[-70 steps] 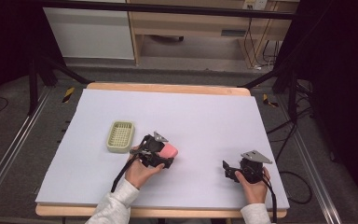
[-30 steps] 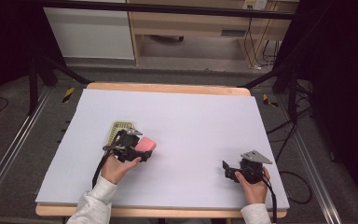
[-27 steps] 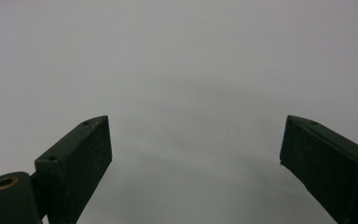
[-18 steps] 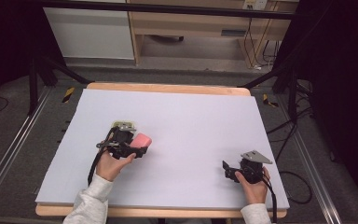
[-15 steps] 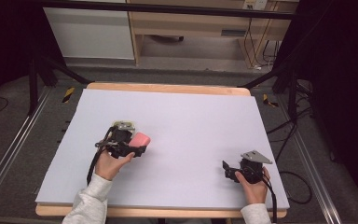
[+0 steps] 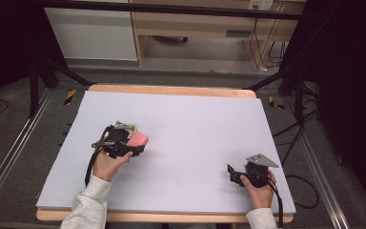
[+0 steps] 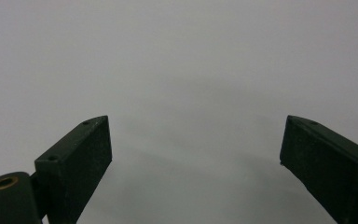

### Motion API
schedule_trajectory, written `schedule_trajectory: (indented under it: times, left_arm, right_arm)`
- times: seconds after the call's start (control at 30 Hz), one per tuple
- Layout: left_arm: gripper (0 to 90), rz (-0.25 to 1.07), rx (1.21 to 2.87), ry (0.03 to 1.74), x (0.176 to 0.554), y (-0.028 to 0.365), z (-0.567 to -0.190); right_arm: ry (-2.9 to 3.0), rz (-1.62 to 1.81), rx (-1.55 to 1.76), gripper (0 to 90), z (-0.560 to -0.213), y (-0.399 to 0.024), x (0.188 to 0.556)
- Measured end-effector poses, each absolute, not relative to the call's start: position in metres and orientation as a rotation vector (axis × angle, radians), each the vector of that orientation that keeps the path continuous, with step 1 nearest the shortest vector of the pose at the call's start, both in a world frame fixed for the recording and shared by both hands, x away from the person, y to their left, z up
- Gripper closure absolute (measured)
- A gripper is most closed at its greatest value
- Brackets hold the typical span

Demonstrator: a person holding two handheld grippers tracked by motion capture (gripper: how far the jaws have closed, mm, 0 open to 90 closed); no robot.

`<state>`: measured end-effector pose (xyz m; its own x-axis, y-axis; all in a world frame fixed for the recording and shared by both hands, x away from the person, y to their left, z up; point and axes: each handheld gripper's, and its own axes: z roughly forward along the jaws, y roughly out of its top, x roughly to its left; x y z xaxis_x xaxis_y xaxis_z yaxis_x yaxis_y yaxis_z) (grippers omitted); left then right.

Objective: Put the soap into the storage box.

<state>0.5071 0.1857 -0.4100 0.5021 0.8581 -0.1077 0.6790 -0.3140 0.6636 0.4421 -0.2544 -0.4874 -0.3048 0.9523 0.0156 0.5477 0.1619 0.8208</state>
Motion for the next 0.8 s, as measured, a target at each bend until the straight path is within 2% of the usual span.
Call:
schedule_trajectory:
  times: [0.8]
  left_arm:
    - [37.3,0.404,2.025,1.35,0.522,0.209,-0.409]
  right_arm:
    - [1.928,1.014,1.41,9.2,-0.488,-0.255,0.443]
